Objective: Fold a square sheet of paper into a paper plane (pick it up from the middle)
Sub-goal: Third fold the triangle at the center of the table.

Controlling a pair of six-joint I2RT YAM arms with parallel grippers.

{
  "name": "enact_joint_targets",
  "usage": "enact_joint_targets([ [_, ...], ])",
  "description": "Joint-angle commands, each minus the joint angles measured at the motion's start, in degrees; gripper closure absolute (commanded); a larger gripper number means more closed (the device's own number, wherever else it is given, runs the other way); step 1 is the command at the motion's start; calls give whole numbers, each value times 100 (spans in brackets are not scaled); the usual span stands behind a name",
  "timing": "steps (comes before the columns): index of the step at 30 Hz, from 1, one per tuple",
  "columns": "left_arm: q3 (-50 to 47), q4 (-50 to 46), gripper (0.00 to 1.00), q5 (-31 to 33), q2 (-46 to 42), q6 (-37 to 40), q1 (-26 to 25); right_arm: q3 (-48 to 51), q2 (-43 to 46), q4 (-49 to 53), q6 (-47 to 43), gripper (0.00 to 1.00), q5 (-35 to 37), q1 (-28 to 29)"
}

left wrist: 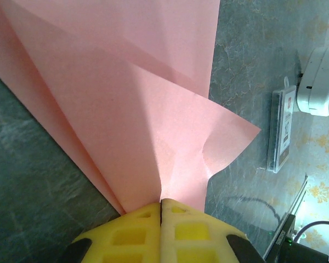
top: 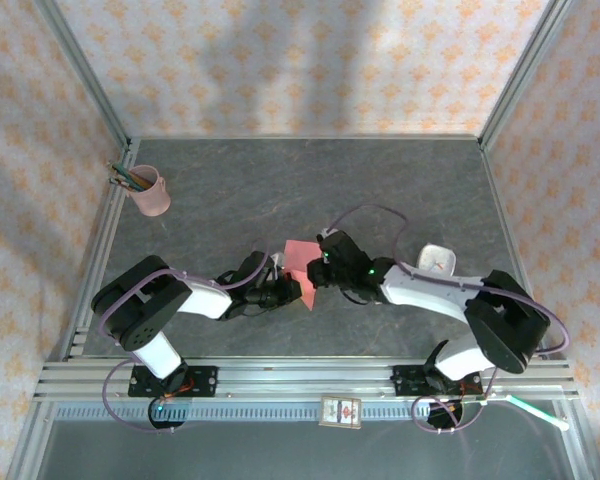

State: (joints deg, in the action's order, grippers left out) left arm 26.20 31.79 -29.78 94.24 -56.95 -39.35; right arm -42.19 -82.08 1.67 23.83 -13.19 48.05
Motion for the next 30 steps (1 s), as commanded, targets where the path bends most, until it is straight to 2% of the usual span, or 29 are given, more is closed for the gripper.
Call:
enact_joint_targets([
  [1, -88, -679, 100, 377, 270, 79, -20, 386, 87, -266, 300, 92, -900, 33],
  [6, -72, -707, 100, 403, 253, 106, -22, 555, -46, -534, 532, 98, -1133, 182],
  [13, -62, -736, 100, 409, 254, 108, -23, 501, -428, -747, 571, 99, -1330, 281],
  [30, 26, -815, 100, 385, 262, 158, -20, 488, -1075, -529, 255, 100, -985, 163],
])
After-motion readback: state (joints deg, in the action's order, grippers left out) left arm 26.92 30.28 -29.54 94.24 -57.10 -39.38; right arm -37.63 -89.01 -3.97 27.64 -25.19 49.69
